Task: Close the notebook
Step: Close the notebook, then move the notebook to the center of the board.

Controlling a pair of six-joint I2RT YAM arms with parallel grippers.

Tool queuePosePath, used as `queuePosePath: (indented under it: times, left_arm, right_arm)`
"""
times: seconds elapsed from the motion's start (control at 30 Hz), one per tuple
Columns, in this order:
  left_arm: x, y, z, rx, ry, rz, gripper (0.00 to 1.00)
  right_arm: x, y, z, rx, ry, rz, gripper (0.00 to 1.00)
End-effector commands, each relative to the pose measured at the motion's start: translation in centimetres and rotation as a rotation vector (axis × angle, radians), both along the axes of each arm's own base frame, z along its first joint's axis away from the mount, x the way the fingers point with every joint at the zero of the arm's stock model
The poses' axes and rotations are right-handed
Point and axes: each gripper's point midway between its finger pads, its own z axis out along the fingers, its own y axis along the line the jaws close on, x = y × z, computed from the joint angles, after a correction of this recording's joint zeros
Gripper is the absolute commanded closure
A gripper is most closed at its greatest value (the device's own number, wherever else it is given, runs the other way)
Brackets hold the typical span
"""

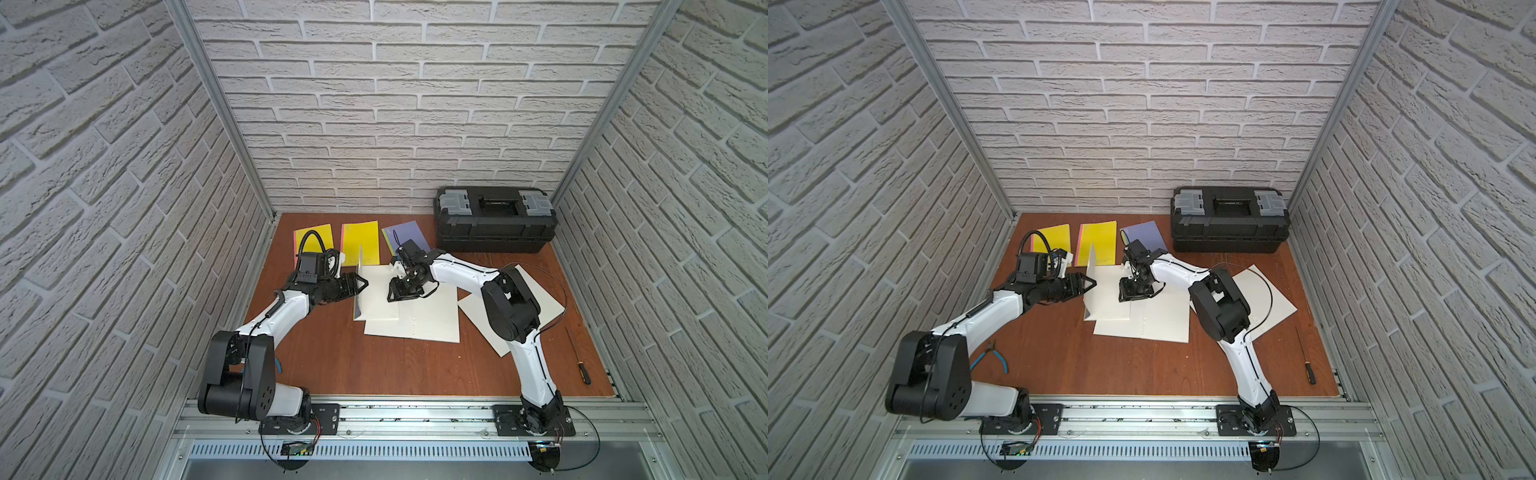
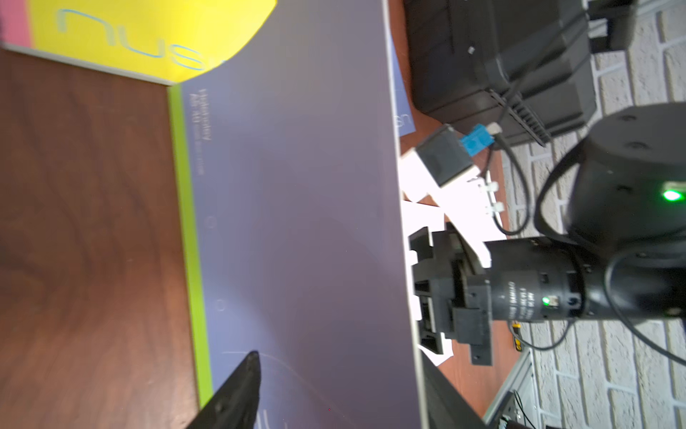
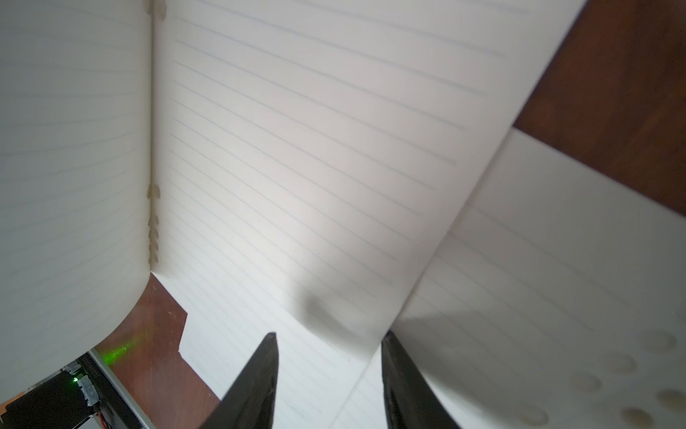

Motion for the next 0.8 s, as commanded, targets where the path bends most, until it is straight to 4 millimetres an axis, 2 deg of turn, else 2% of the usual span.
queuePosePath:
  times: [0.0,0.17,0.33,0.47,0.63,0.77]
  left_arm:
    - [1.1,-1.7,2.7,-0.050,-0.092,-0.043,0.36]
    - [1.6,-3.3,3.0,-0.052,-0.104,-0.077,0.36]
    - [2.1,-3.8,2.1,-0.009,-0.087,-0.085,0.36]
    - [2.5,-3.5,1.0,0.059,-0.063,-0.065,0.35]
    - [3.0,-3.1,-0.9,0.137,-0.008,-0.042,0.36]
    - [3.2,-3.8,-2.4,0.171,0.029,-0.061,0.37]
  right_arm:
    - [-1.0,-0.7,2.1,-0.020,-0.013,-0.001,0.53]
    - [0.2,-2.4,4.7,-0.012,-0.069,-0.046,0.52]
    - [1.0,-4.0,6.6,-0.017,-0.106,-0.082,0.51]
    - [1.4,-4.5,7.1,-0.021,-0.113,-0.092,0.51]
    - [1.7,-3.8,7.0,-0.003,-0.100,-0.084,0.51]
    - [1.9,-3.4,7.3,0.010,-0.099,-0.080,0.51]
